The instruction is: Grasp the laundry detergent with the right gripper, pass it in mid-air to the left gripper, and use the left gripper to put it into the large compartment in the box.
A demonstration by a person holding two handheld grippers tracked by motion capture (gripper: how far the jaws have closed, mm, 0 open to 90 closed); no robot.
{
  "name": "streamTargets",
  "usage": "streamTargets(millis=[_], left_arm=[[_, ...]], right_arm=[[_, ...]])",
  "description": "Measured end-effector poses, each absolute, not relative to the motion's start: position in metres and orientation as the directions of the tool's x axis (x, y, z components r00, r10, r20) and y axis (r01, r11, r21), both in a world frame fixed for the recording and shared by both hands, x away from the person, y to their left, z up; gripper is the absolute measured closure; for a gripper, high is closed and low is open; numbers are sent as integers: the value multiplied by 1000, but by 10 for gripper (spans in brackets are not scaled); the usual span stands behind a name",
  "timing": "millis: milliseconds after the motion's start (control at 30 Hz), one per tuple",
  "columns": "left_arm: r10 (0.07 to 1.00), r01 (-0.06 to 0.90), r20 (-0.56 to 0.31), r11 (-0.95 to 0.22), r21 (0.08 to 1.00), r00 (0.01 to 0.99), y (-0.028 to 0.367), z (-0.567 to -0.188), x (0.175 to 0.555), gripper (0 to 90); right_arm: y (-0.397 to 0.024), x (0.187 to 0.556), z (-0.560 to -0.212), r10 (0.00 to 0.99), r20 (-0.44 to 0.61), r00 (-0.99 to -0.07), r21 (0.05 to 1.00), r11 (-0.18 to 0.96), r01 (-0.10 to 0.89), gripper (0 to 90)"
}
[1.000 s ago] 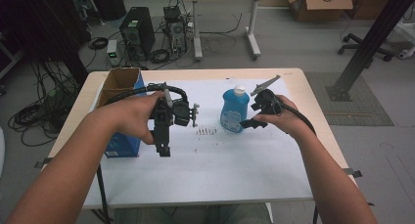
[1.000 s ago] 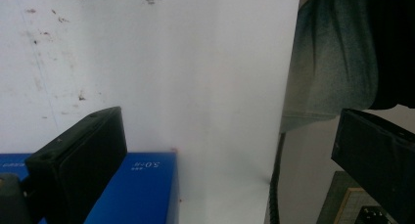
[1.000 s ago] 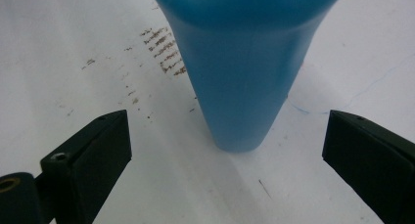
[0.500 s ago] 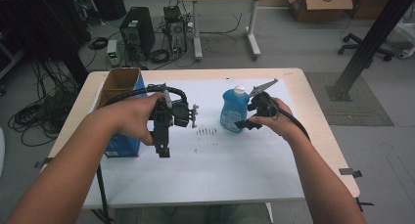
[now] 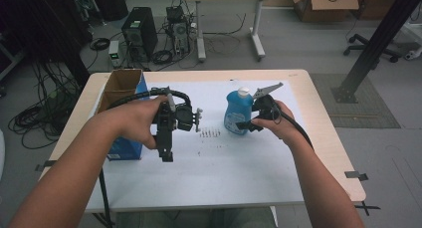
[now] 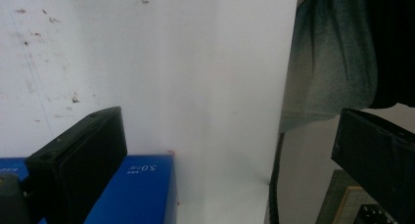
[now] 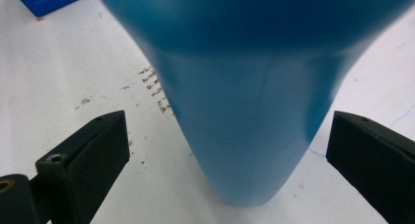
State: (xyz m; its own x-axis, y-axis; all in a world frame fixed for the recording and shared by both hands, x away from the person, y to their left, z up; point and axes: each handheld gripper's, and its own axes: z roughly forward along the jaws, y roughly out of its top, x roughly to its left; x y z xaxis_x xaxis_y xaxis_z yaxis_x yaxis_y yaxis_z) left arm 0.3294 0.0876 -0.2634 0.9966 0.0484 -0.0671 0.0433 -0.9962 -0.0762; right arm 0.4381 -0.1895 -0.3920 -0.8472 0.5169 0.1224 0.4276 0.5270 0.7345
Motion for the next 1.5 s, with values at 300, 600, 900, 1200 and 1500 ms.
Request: streamTargets(millis=[300,600,900,1200,1500], left_arm=[[44,39,-69,-997,-73,997,86,-264,329,2],[48,43,-71,-997,-71,996,88,-265,328,2],[51,46,-72,-997,-65,996,89,-266,327,2],[45,40,-73,-997,-70,996,86,-267,329,2],[45,39,-73,-997,-70,996,85,-267,330,2]], right_arm=[[-186,438,-400,522,132,-843,755,497,426,21],[-181,439,-402,522,128,-843,788,463,406,17],[-180,441,-408,555,122,-823,802,434,411,17],[-181,441,-412,564,117,-817,810,422,407,29],[-180,440,-411,576,86,-813,828,412,380,107]])
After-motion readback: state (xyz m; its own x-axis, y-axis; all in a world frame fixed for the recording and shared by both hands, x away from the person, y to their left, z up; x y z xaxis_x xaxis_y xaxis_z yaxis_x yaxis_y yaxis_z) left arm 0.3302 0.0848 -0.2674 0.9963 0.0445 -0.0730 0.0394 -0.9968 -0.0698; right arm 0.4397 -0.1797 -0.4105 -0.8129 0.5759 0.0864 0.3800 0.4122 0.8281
